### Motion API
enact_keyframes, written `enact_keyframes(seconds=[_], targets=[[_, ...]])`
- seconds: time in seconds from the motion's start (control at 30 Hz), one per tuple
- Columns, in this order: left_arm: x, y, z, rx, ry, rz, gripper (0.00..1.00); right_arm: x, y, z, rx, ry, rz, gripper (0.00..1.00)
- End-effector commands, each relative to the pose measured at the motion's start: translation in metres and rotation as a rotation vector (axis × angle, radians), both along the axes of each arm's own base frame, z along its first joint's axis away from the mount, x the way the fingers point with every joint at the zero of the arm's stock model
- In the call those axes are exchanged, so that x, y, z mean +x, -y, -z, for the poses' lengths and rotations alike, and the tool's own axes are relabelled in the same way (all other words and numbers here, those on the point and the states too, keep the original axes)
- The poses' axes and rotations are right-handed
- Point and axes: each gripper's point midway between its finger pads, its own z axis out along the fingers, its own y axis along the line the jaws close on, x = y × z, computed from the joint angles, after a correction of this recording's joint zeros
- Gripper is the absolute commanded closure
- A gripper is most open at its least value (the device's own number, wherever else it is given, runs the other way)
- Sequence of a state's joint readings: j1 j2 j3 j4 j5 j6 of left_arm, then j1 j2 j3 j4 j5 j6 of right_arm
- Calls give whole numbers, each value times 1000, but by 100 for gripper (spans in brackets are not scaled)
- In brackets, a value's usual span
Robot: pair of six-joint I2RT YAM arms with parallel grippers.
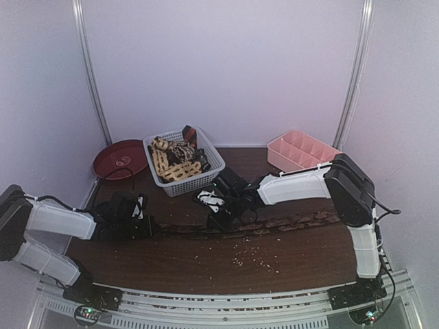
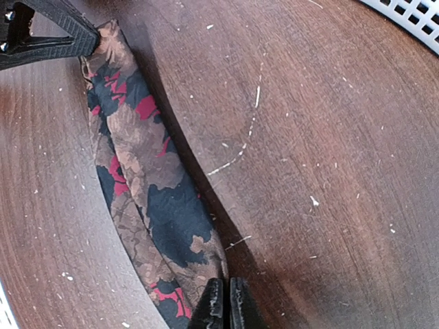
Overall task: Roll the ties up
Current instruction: Roll the tie at the center of the board.
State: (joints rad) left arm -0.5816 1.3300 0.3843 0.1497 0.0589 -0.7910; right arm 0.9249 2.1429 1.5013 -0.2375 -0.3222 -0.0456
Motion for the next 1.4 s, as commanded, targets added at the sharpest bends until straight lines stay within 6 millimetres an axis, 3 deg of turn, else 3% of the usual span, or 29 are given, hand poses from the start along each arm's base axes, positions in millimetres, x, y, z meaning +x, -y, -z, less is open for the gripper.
enact_keyframes(seconds=[0.0,0.37,0.57,0.73,1.0,1.13,1.2,1.37], targets=[[6,-1,-5,4,25,-12,100,-3,-3,-25,42,-4,-6,98],[6,-1,-5,3,22,-14,100,-19,-6,-15,76,-171,45,100],[6,-1,-6,1,20,-12,100,-7,5,7,47,-202,159,100],[5,-1,-10,0,11,-18,100,12,15,10,25,-156,246,97],[-1,-5,-14,-2,-10,-29,97,36,37,-34,109,-43,435,83],[-4,-6,-17,-10,-21,-36,89,32,43,-39,154,-68,500,83],[-4,-6,-22,-14,-18,-39,78,27,36,-41,190,-94,508,85],[2,-1,-44,-33,23,-28,73,11,6,-49,287,-131,510,88]])
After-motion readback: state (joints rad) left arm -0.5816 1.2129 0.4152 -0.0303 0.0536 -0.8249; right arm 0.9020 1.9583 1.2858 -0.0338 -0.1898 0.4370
